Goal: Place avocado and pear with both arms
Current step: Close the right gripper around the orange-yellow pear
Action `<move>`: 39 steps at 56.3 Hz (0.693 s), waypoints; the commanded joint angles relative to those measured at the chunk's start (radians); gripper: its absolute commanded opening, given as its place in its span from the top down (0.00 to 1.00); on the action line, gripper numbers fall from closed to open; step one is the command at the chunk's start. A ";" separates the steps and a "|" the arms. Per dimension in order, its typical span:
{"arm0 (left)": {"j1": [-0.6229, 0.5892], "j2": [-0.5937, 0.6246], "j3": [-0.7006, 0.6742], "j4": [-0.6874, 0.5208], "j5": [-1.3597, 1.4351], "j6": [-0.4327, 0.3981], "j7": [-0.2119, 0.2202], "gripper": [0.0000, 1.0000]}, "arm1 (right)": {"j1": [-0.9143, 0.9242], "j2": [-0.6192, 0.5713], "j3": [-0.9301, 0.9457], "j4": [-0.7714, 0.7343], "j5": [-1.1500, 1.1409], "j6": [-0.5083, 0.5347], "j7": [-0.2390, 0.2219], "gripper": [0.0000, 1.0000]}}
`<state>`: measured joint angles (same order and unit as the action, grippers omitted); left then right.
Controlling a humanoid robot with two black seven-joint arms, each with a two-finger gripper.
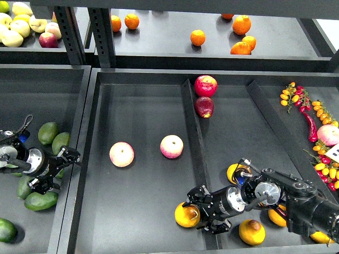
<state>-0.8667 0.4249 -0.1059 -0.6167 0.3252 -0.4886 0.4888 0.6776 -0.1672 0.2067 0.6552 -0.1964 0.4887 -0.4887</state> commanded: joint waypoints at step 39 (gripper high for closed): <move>0.015 -0.002 0.002 -0.002 0.000 0.000 0.000 0.00 | -0.078 0.017 0.108 -0.046 0.041 0.000 0.000 0.99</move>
<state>-0.8520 0.4225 -0.1060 -0.6182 0.3252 -0.4886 0.4887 0.6085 -0.1491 0.3041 0.6125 -0.1577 0.4889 -0.4882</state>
